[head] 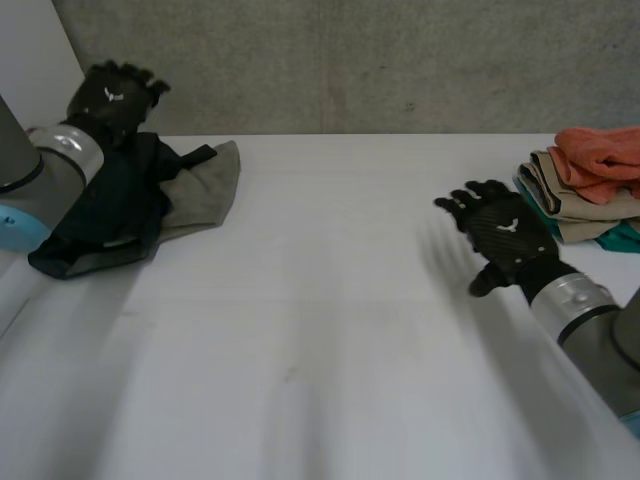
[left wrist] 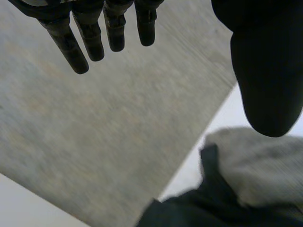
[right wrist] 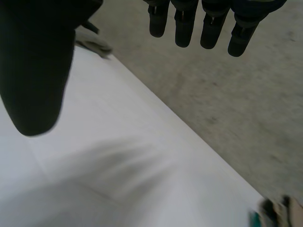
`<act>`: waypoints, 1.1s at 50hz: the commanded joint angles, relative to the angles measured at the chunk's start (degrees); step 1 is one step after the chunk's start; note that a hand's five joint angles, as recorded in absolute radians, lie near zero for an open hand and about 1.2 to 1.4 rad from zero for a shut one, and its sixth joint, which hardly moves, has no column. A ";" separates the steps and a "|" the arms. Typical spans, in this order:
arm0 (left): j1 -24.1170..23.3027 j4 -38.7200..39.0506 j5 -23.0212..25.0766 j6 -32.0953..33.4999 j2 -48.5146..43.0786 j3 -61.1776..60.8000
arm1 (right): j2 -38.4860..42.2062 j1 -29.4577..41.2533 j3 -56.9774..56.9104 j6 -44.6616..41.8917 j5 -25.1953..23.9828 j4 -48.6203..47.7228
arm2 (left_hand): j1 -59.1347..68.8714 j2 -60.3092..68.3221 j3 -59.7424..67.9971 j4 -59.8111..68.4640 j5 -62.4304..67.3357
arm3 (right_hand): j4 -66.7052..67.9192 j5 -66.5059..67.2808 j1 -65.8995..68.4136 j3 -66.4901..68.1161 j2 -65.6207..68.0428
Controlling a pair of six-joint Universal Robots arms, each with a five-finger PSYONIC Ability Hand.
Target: Fold the laundry.
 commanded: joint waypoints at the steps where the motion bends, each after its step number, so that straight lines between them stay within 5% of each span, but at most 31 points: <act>1: 1.89 -10.51 0.05 6.46 -6.07 1.16 | 1.28 3.86 -0.07 -1.91 0.44 0.28 | -1.22 -1.37 -1.54 -1.16 -2.53 | -1.71 -2.33 -2.54 -1.81 -1.71; 8: 4.00 -15.72 0.23 17.45 -11.61 2.66 | 2.25 3.78 -0.33 -3.76 0.61 0.36 | -1.22 -1.37 -1.54 -1.16 -2.53 | -1.71 -2.33 -2.54 -1.81 -1.71; 17: 4.36 -13.00 -0.74 19.05 -16.45 5.30 | 2.78 4.13 -0.16 -5.25 1.05 0.36 | -0.70 -0.85 -1.02 -0.64 -2.01 | -1.71 -2.33 -2.54 -1.81 -1.71; 19: 4.27 -12.12 -0.92 18.79 -16.90 5.74 | 2.78 4.21 -0.07 -5.69 1.05 0.36 | 5.02 4.86 4.70 5.08 3.71 | -1.71 -2.33 -2.54 -1.81 -1.71; 24: 3.83 -7.91 -1.70 18.52 -16.38 5.83 | 2.78 4.13 -0.07 -6.83 1.49 0.36 | 64.76 64.60 64.44 64.81 63.45 | -1.71 -2.33 -2.54 -1.81 -1.71; 31: 0.76 2.02 -7.24 17.03 -8.56 1.70 | 2.78 4.04 -0.07 -7.45 1.75 0.36 | 68.78 68.63 68.46 68.84 67.47 | -1.71 -2.33 -2.54 -1.81 -1.71; 37: -4.07 11.43 -11.64 13.08 3.30 -4.98 | 2.95 4.22 -0.07 -7.80 2.19 0.10 | 68.78 68.63 68.46 68.84 67.47 | -1.71 -2.33 -2.54 -1.81 -1.71; 44: -14.44 10.04 -13.14 4.38 14.30 -8.32 | 2.78 4.04 -0.59 -7.45 3.95 0.01 | 68.78 68.63 68.46 68.84 67.47 | -1.71 -2.33 -2.54 -1.81 -1.71; 55: -34.30 4.41 -14.89 -2.57 12.38 -6.75 | 2.78 1.14 -4.02 -1.30 10.18 0.36 | 68.78 68.63 68.46 68.84 67.47 | -1.71 -2.33 -2.54 -1.81 -1.71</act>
